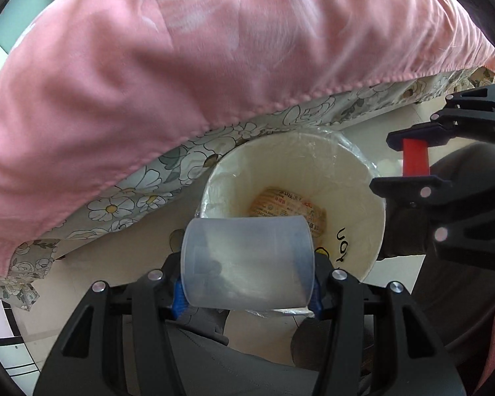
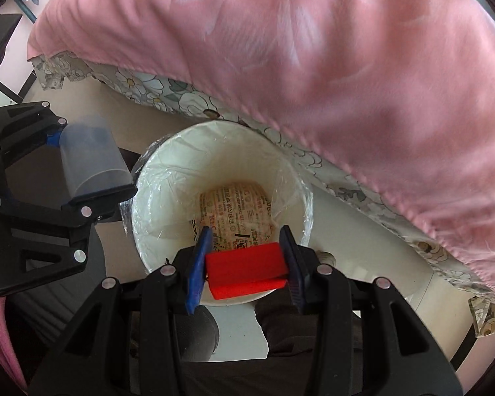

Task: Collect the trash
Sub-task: 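Lift the cup and red block and carry both toward the trash bin, then open right tool to drop the red block into the bin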

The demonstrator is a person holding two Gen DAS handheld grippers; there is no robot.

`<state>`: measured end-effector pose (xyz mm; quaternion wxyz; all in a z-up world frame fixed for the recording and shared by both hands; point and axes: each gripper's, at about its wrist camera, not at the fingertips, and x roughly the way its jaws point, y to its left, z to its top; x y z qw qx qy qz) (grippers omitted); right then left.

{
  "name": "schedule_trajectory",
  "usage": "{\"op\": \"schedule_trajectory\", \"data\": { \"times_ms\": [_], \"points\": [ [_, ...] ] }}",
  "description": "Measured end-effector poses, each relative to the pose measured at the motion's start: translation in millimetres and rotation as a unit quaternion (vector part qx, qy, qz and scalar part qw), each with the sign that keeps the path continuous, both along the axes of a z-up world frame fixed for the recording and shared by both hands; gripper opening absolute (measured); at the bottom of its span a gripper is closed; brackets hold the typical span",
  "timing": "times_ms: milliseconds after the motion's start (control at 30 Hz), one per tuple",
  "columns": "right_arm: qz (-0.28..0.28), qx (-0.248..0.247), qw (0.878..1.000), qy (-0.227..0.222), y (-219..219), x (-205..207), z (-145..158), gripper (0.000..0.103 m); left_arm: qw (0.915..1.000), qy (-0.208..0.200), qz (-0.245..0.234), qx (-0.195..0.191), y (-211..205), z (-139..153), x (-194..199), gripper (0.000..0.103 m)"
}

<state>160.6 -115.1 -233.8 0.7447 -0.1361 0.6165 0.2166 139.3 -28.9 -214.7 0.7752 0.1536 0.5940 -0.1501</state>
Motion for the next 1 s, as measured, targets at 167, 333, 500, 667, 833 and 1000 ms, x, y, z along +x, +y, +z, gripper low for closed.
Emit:
{"op": "schedule_trajectory", "data": {
  "times_ms": [167, 333, 500, 667, 833, 1000],
  "points": [
    [0.000, -0.012, 0.999, 0.032, 1.4, 4.4, -35.8, 0.043, 0.9996, 0.027, -0.008, 0.006, -2.5, -33.4, 9.9, 0.056],
    [0.007, -0.029, 0.998, 0.047, 8.3, 8.7, -65.7, 0.043, 0.9976, 0.066, -0.021, -0.008, -1.5, -63.4, 21.7, 0.056],
    [0.022, -0.032, 0.997, 0.062, 14.3, 10.6, -91.2, 0.043, 0.9950, 0.093, -0.021, -0.029, -2.8, -88.1, 36.7, 0.056],
    [0.020, -0.013, 0.996, 0.089, 19.5, 14.3, -110.5, 0.043, 0.9924, 0.114, -0.017, -0.045, -5.7, -107.8, 47.8, 0.056],
    [0.014, 0.000, 0.994, 0.111, 19.7, 20.3, -129.8, 0.043, 0.9879, 0.143, -0.015, -0.059, -7.4, -121.6, 55.8, 0.056],
    [0.010, 0.001, 0.991, 0.132, 20.0, 22.7, -143.7, 0.043, 0.9816, 0.179, -0.004, -0.067, -6.2, -130.9, 63.7, 0.056]
  ]
}}
